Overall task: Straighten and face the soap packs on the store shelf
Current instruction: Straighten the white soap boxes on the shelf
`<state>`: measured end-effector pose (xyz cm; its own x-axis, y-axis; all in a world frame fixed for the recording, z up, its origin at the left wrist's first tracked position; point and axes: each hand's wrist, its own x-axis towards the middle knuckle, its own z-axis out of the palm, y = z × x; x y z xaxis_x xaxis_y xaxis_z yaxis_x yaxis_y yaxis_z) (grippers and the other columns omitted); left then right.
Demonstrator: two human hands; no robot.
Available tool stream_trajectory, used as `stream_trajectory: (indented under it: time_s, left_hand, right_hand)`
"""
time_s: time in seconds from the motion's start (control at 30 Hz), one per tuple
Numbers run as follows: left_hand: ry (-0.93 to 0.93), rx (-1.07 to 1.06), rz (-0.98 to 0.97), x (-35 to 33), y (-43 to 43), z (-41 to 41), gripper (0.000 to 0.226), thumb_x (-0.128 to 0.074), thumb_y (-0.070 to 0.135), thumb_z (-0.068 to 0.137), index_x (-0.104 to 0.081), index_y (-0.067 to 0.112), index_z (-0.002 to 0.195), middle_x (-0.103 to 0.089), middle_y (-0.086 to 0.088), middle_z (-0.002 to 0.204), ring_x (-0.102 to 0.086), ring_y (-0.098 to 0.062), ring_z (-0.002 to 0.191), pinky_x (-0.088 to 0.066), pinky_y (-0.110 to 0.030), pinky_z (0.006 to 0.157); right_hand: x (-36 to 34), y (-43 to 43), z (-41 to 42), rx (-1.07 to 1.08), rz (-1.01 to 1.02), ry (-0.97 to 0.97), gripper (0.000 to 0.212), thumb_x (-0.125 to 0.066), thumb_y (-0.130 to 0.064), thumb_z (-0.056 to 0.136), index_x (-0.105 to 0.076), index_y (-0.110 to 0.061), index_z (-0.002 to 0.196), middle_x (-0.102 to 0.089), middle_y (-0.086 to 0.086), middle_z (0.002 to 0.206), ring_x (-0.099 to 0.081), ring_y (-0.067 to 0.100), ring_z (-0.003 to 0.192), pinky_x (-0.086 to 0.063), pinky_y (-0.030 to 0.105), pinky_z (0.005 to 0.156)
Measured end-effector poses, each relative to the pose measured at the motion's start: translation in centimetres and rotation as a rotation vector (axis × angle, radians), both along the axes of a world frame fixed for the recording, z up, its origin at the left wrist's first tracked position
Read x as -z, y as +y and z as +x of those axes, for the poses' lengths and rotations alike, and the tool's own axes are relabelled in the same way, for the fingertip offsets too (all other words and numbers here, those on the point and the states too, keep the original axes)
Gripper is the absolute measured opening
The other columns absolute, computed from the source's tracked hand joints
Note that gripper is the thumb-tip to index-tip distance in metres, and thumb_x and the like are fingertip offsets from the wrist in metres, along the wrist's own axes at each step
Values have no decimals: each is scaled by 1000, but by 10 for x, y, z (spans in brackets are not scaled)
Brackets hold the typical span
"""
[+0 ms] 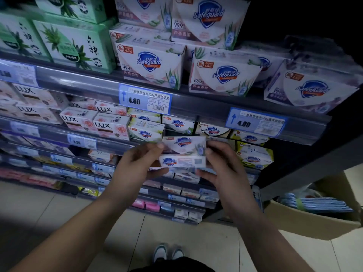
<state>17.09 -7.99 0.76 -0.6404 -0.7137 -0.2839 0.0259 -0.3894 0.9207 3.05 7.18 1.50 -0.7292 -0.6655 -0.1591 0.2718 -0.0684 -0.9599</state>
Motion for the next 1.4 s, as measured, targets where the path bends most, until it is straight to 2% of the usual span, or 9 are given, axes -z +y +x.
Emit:
stream_trajectory:
  time_s: [0.13,0.27,0.37,0.57,0.7,0.9,1.03,1.17,1.4]
  left_hand:
    - [13,49,275,5,11,-6,27,-63,19,94,-77,-3,102,-77,-23,103,-77,-35,93,-62,-30,69]
    - [51,118,310,6,24,-3,32,-50,15,102,-72,-2,119,-74,-25,115,-73,-36,106,-61,-30,78]
    - [51,-40,283,5,29,0,23,-57,10,98,-76,2,108,-76,-22,108,-76,-33,94,-63,-31,74]
    - [-5,-142,-333,9,29,17,36,-75,-7,83,-63,19,105,-74,3,97,-67,-17,97,-55,-34,70]
    - [39,-162,-446,13,23,16,55,-74,-22,75,-59,28,93,-68,7,96,-63,-18,105,-57,-34,80]
    - [63,-124,-510,21,15,18,46,-80,-9,78,-62,30,91,-71,9,96,-66,-12,103,-58,-27,77]
    - [-75,-109,-555,33,10,18,39,-84,18,81,-66,38,110,-75,11,106,-68,-6,107,-56,-18,75]
    - [-162,-75,-634,39,1,11,49,-79,20,87,-65,42,128,-73,14,115,-64,5,111,-52,-9,78]
    - [-108,-1,-686,39,-10,-7,51,-64,3,97,-59,31,140,-67,5,128,-60,1,120,-50,-14,97]
  right_hand:
    - [-14,2,5,-148,-10,300,43,-78,-19,88,-64,-30,128,-69,-18,119,-71,11,106,-61,25,77]
    - [-17,5,3,-186,-54,303,48,-81,-8,85,-64,-28,126,-71,-11,108,-71,13,100,-58,21,71]
    - [-17,11,1,-247,-61,322,46,-76,-11,90,-64,-36,128,-70,-16,112,-69,8,106,-58,19,76]
    - [3,17,6,-252,-20,314,49,-74,-12,92,-52,-38,128,-72,-10,123,-65,5,120,-57,29,95]
    - [16,18,4,-288,20,369,57,-66,5,94,-45,-33,130,-63,-16,139,-53,4,136,-44,39,113]
    - [23,14,7,-212,-3,323,40,-61,7,96,-48,-19,124,-67,-14,134,-59,4,128,-55,21,93]
    - [25,8,11,-93,128,377,21,-69,-12,96,-63,-22,113,-76,-14,112,-69,2,111,-56,20,89]
    - [25,-2,17,-7,219,446,18,-70,-15,96,-68,-29,107,-70,-14,111,-64,-9,105,-51,6,82]
    - [36,-12,26,45,339,378,48,-59,-13,102,-53,-37,142,-58,-13,139,-52,-23,113,-44,-3,82]
